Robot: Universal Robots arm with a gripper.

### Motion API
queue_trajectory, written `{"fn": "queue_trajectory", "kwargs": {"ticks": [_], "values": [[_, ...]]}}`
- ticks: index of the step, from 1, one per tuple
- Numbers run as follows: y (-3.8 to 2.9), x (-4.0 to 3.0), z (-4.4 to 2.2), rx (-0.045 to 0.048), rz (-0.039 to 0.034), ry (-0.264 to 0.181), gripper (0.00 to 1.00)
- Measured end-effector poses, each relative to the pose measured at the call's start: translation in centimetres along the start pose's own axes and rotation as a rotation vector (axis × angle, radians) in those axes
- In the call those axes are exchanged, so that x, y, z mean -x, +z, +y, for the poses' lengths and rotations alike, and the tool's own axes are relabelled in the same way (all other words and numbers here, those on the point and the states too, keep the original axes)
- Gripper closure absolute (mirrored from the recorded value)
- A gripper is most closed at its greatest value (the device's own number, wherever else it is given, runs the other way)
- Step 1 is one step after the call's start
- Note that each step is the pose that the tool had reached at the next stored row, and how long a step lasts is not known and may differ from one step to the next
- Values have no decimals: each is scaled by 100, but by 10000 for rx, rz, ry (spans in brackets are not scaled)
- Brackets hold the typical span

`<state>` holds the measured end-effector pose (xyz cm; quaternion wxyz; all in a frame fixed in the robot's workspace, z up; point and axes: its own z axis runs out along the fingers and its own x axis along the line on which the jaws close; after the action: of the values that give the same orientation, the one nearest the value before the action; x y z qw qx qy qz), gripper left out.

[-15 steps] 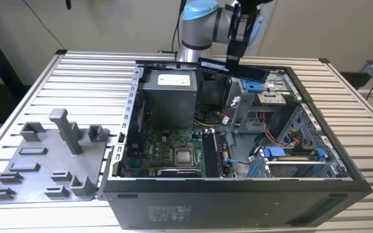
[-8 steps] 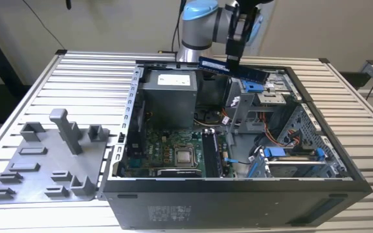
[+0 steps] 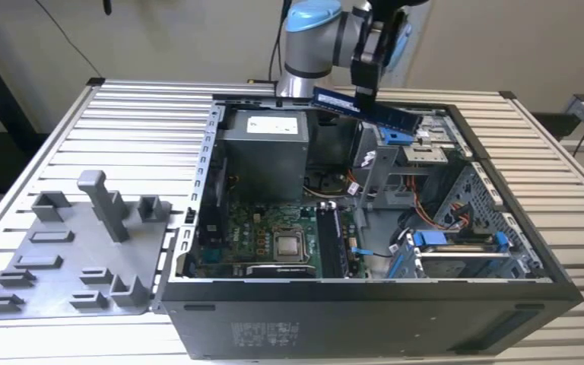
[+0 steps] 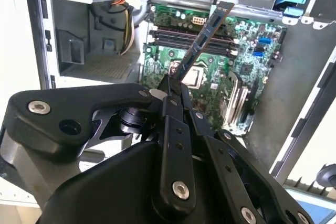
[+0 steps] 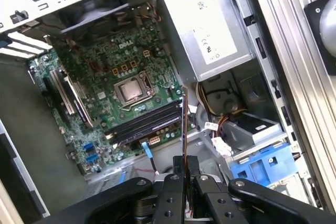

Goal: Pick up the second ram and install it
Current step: 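Insert the second ram into the second slot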

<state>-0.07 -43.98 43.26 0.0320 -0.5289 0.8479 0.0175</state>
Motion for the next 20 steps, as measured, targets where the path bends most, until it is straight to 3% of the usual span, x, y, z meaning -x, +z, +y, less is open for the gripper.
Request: {"fn": "queue_trajectory", "kwargs": {"ticks": [20], "values": [[7, 0, 0, -178, 10, 2444, 87]]}}
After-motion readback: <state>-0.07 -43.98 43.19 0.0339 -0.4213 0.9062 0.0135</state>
